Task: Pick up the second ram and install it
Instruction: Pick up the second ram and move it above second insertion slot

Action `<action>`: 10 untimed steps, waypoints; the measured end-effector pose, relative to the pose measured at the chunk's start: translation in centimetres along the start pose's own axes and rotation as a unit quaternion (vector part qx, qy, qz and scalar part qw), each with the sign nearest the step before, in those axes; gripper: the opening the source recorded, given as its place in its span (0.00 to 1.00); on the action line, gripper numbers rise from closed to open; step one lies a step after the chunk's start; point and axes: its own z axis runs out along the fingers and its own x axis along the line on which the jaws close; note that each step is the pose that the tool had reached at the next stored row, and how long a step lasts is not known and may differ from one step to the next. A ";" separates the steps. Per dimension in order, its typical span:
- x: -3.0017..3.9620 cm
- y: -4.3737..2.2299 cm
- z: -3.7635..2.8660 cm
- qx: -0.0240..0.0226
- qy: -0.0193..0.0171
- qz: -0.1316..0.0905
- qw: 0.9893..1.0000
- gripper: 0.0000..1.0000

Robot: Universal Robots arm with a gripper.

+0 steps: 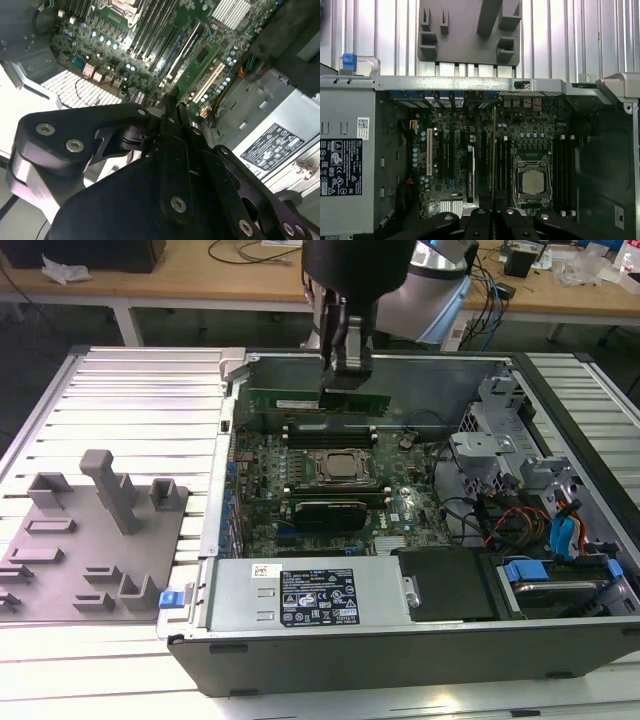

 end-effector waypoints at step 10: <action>-0.27 -3.60 0.58 0.000 0.000 0.000 1.000 0.13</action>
